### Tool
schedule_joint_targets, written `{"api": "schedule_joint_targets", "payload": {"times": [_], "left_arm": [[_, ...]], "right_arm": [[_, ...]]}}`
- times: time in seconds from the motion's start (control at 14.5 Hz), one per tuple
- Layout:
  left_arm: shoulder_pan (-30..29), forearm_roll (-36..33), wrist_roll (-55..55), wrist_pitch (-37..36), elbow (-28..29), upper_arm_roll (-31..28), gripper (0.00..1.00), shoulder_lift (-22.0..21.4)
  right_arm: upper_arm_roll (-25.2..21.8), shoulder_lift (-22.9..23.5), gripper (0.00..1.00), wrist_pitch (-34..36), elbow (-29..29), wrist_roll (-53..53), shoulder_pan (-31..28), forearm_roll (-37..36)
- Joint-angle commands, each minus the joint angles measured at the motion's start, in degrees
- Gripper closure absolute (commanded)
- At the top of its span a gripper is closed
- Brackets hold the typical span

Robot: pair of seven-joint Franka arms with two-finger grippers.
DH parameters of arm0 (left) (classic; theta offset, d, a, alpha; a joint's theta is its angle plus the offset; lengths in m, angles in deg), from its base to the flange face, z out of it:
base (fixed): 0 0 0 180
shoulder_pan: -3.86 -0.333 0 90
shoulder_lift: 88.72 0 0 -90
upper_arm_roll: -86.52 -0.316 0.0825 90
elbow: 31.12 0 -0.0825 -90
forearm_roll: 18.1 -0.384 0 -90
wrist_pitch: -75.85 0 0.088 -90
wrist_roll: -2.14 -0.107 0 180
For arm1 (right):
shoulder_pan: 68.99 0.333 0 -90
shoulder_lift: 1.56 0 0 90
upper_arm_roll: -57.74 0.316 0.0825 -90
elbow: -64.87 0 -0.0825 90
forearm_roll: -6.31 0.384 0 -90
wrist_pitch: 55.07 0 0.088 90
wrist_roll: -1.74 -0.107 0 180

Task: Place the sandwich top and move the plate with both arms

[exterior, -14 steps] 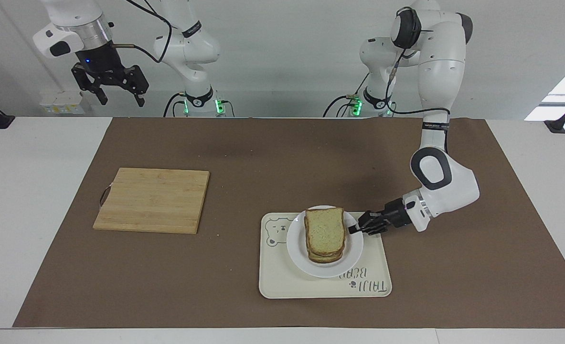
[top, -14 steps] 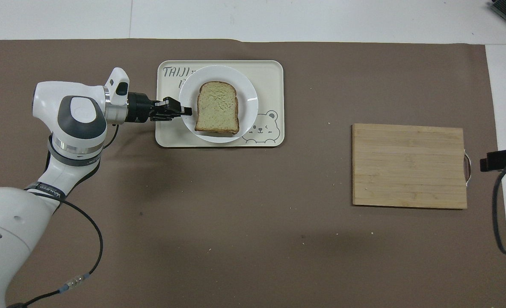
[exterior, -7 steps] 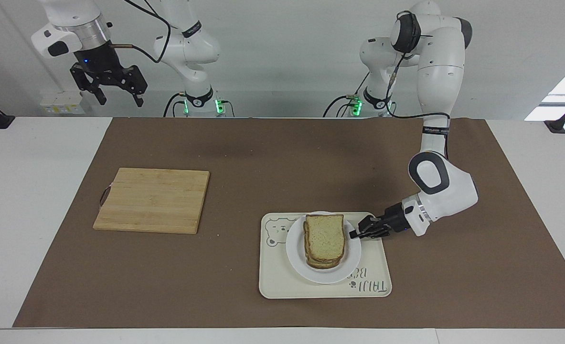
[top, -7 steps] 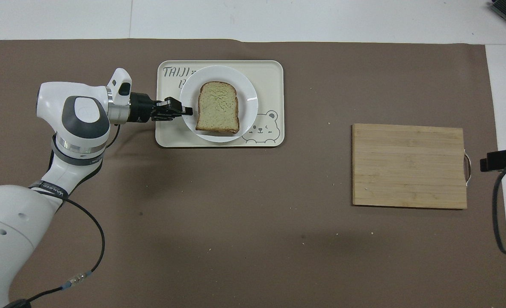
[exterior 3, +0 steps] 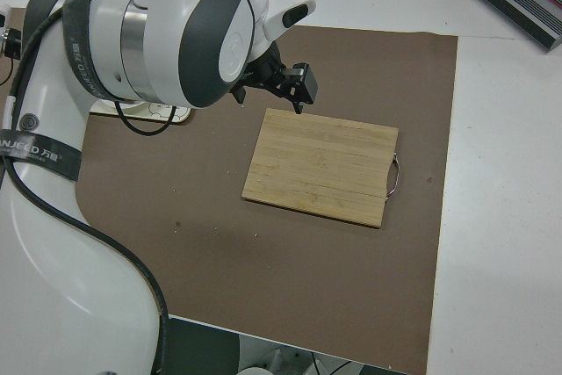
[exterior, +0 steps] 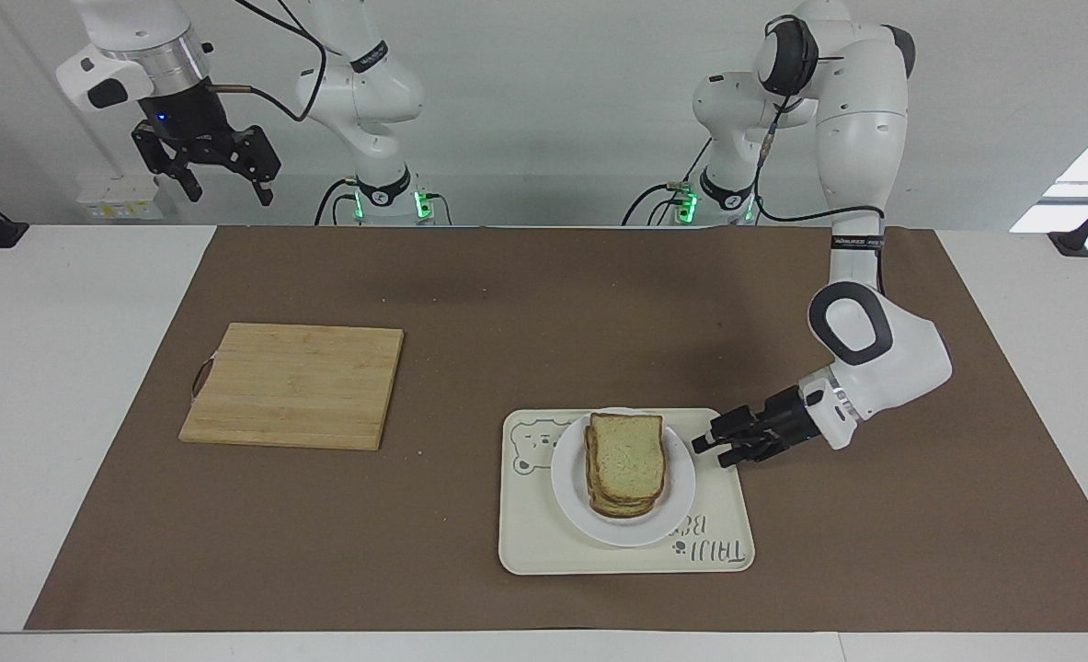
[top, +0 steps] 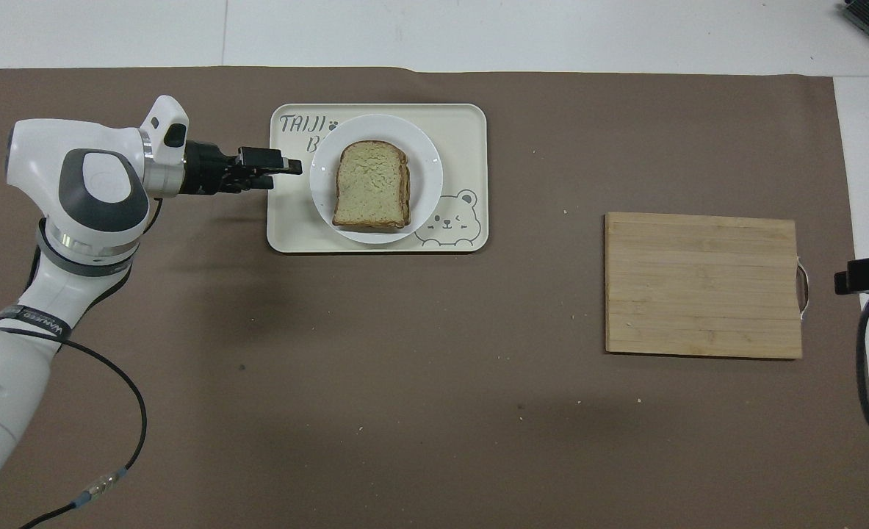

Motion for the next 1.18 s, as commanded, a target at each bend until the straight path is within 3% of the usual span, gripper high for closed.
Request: {"api": "schedule_joint_targets", "payload": {"times": [0.0,0.28,0.41,0.76,1.11], "left_arm": [[-0.39,-9.96,6.08,-1.18,0.81,-0.37,0.0,-3.81],[-0.39,-20.35,10.75,-3.71,0.99,-1.94,0.0,-7.42],[-0.39,-28.69,13.22,-5.92,0.81,-2.39,0.0,-9.52],[-0.48,-44.78,20.06,-14.26,0.55,-3.18,0.0,-17.51],[-0.39,-50.17,25.35,-22.69,0.55,-3.18,0.0,-25.95]], "right_arm": [[0.48,0.09,0.0,-0.31,-0.34,0.09,-0.87,0.56],[0.39,0.09,0.0,-0.4,-0.26,0.0,-1.13,0.65],[0.39,0.09,0.0,-0.31,-0.34,0.0,-1.48,0.56],[0.39,0.0,0.0,0.04,-0.26,0.09,-2.45,0.48],[0.22,-0.44,0.0,-0.13,-0.43,0.52,-2.97,0.04]]}}
